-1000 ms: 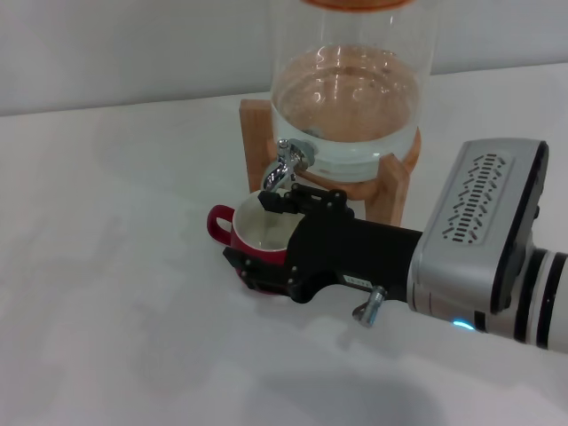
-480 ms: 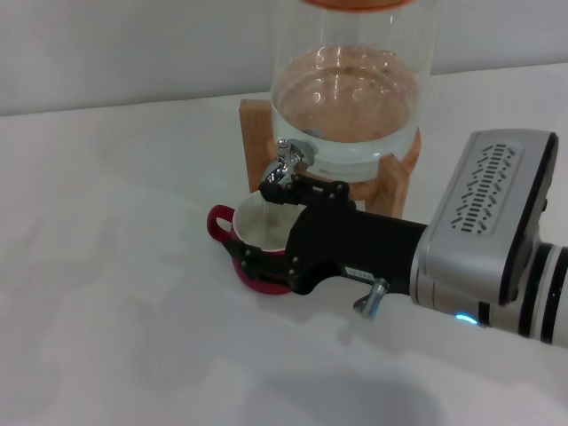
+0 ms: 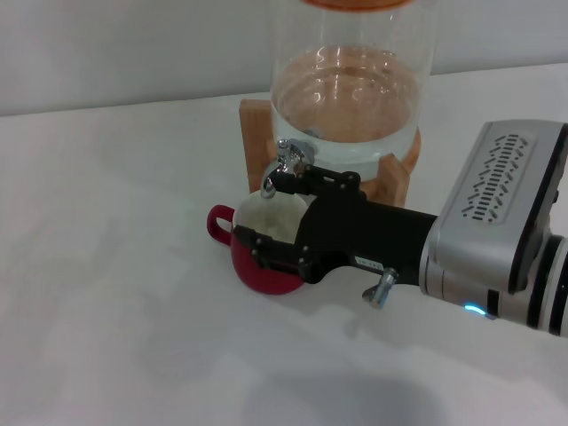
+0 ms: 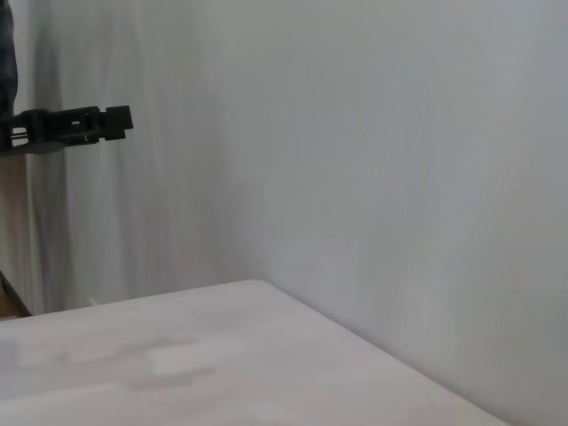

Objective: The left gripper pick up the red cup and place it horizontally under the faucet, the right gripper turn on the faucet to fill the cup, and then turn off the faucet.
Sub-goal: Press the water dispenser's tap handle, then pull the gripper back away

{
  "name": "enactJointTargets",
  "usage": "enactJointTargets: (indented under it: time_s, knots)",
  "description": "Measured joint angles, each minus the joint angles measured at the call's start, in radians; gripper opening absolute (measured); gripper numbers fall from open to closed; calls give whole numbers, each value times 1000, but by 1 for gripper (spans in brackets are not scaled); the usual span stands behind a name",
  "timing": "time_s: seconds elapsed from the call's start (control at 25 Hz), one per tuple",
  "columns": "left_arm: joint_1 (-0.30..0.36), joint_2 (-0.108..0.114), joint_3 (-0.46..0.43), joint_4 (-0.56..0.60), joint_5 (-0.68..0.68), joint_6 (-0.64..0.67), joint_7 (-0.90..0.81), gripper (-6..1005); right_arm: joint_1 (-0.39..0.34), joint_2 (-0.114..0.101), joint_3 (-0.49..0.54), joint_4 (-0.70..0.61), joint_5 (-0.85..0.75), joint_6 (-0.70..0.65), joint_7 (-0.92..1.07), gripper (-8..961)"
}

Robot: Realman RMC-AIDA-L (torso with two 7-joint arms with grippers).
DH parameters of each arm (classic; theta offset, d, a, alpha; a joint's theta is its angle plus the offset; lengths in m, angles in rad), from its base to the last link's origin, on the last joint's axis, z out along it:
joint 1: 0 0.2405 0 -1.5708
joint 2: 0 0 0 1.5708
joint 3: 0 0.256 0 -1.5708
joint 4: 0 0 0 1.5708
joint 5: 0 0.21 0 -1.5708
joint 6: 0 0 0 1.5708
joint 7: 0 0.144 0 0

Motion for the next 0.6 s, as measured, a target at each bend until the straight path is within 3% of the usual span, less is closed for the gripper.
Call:
enactJointTargets:
  time_s: [0.6]
  knots:
    - [-3, 0, 3, 0, 0, 0, -2, 888, -3, -2, 8, 0, 0, 0, 0, 720]
